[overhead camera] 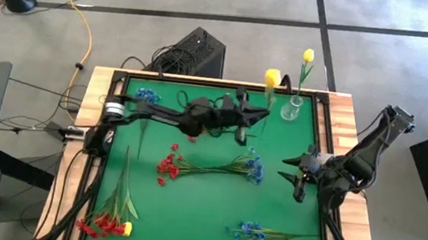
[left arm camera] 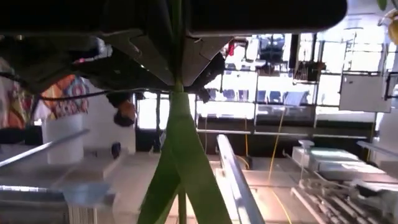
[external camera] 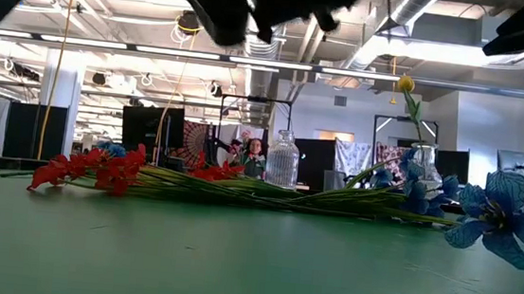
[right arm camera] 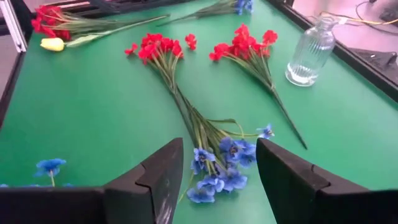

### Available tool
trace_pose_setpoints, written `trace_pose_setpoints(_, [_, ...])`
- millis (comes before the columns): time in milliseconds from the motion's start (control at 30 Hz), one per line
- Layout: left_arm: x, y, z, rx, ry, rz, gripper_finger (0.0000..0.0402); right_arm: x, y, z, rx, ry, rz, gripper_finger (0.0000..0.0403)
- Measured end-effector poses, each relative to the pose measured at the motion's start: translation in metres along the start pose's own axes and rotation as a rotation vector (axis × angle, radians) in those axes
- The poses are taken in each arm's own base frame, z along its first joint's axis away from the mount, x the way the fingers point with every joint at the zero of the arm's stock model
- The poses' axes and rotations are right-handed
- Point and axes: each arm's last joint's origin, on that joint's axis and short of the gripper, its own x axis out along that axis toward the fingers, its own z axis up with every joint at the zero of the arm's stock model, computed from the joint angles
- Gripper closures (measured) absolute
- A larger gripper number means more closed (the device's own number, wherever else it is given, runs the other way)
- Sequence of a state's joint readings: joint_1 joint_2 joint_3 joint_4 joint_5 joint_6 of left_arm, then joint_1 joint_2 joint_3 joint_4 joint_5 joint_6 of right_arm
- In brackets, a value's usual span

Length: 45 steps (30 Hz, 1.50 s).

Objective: Sort flowers into vase by color
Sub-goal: Put the right yellow flower into the right white transparent vase

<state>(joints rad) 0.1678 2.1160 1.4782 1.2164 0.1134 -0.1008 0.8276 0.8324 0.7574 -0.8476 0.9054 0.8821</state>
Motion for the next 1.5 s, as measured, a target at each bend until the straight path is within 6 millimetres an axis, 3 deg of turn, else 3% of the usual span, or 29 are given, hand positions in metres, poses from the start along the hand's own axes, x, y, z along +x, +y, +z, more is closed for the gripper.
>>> trace_pose_setpoints(300, [0.056, 0.039, -0.064, -0.033, -0.048, -0.035, 0.0401, -0.007, -0.009, 0.002, 0.026, -0.001, 0.022, 0.0175])
trace_pose_setpoints(433, [0.074, 0.054, -0.068, 0.034, -0.107, 0.037, 0.0401, -0.008, -0.009, 0.001, 0.018, 0.026, 0.05, 0.0175])
trace_pose_setpoints(600, [0.066, 0.075, -0.089, 0.089, 0.001, 0.227, 0.0401, -0.009, -0.008, -0.001, 0.01, 0.042, 0.065, 0.0175])
trace_pose_setpoints(833, [0.062, 0.1, -0.088, 0.032, 0.034, 0.212, 0.0401, -0.008, -0.01, -0.001, -0.001, 0.051, 0.047, 0.0175])
trace_pose_setpoints(1167, [0.068, 0.099, -0.077, 0.099, 0.002, 0.203, 0.0401, -0.007, -0.031, 0.01, 0.027, 0.002, -0.09, 0.0175])
trace_pose_setpoints(1500, [0.069, 0.091, -0.078, 0.028, 0.022, -0.016, 0.0401, -0.032, -0.065, 0.061, -0.013, -0.229, -0.369, 0.0175])
